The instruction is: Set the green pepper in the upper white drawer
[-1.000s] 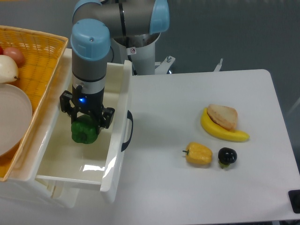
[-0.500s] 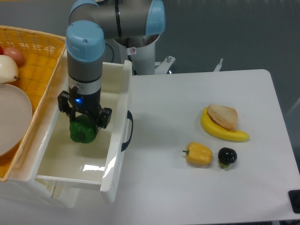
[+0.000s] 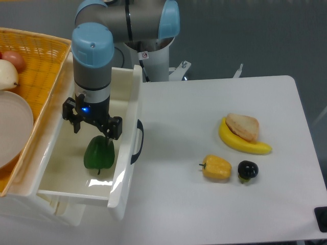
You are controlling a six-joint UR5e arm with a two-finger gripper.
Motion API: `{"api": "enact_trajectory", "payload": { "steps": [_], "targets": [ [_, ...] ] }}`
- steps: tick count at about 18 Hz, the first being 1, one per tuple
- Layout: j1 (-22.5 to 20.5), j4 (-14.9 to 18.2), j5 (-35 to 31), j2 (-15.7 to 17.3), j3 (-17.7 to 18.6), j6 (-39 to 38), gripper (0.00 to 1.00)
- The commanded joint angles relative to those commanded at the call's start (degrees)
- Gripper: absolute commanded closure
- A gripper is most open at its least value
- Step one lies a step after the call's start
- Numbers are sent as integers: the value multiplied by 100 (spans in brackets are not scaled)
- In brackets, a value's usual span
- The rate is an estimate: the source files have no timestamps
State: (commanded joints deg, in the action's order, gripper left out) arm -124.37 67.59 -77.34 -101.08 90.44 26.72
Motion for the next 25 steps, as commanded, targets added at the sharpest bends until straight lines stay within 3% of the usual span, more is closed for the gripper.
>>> {"api": "enact_trajectory", "payload": {
  "steps": [9,16,19,25],
  "targets": [
    [-158,26,26,176,-79,0,1],
    [-518,-9,44,448,-184,17,0],
    [-982,-70,26,440,-412,341,0],
    [-2143,-141,26,361,-396,1360,0]
  ]
}}
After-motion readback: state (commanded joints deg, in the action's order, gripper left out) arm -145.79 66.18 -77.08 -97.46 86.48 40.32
